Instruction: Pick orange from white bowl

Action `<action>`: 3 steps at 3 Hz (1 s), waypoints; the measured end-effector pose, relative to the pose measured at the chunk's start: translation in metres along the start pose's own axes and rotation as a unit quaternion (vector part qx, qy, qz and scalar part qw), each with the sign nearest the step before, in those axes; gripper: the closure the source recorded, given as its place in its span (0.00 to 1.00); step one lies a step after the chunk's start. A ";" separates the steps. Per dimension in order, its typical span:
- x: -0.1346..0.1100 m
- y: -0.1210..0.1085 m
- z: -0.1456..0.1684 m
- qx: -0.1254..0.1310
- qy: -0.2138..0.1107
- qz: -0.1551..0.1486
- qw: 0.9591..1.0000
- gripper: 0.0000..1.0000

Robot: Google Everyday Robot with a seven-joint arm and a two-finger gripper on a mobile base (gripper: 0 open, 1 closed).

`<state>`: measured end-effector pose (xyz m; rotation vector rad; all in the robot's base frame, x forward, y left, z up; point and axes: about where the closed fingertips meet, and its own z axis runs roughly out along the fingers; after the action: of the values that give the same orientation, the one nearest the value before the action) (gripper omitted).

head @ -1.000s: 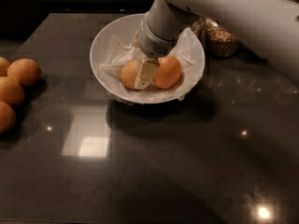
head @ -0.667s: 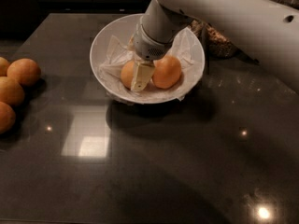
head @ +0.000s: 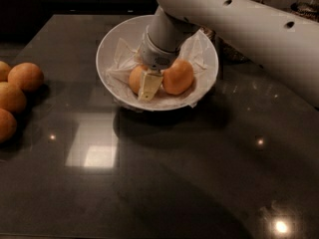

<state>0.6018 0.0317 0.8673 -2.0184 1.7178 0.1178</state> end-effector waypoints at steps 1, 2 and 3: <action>0.000 0.000 0.000 0.000 0.000 0.000 1.000 0.29; 0.009 -0.003 0.011 -0.009 0.004 0.009 1.000 0.38; 0.015 -0.003 0.017 -0.014 0.005 0.017 1.000 0.56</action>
Offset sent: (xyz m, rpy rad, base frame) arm 0.0165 -0.0095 -0.0244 -0.0138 0.0486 -0.0313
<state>0.6120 0.0258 0.8478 -2.0146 1.7670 0.1440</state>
